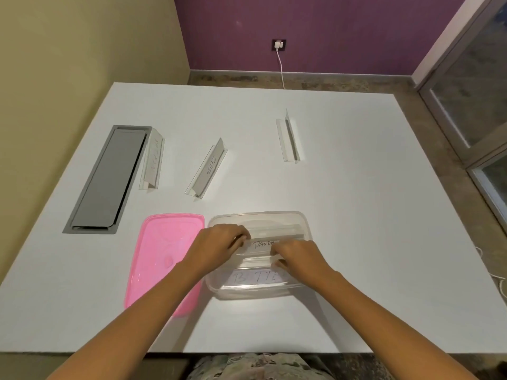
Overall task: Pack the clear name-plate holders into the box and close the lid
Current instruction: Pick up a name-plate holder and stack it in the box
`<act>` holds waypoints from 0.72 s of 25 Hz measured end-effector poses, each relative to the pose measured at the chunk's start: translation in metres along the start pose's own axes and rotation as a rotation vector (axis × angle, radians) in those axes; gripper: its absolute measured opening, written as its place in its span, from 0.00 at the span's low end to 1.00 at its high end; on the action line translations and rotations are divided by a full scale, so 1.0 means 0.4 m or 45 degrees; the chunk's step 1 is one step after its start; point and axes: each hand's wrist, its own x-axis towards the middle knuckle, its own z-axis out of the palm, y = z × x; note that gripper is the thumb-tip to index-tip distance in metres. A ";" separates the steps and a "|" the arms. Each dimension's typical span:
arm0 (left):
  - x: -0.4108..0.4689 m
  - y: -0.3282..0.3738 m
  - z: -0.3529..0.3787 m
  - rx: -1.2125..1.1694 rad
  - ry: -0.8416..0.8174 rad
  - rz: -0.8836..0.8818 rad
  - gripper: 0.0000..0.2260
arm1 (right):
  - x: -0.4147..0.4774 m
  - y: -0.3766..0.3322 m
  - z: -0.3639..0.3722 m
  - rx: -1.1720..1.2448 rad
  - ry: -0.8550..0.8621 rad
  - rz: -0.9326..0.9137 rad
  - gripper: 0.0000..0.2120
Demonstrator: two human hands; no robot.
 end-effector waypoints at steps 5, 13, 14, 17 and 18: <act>0.097 -0.104 -0.091 -0.080 0.454 -0.429 0.08 | -0.010 -0.016 -0.029 0.115 0.265 0.086 0.05; 0.251 -0.237 -0.073 0.050 0.098 -1.068 0.12 | 0.015 -0.039 -0.034 0.195 0.296 0.147 0.06; 0.259 -0.245 -0.066 0.004 0.105 -1.079 0.10 | 0.018 -0.039 -0.037 0.215 0.305 0.153 0.06; 0.265 -0.253 -0.056 -0.105 0.177 -1.135 0.08 | 0.021 -0.035 -0.050 0.248 0.343 0.172 0.05; 0.266 -0.257 -0.056 -0.170 0.218 -1.165 0.08 | 0.022 -0.034 -0.055 0.247 0.360 0.179 0.05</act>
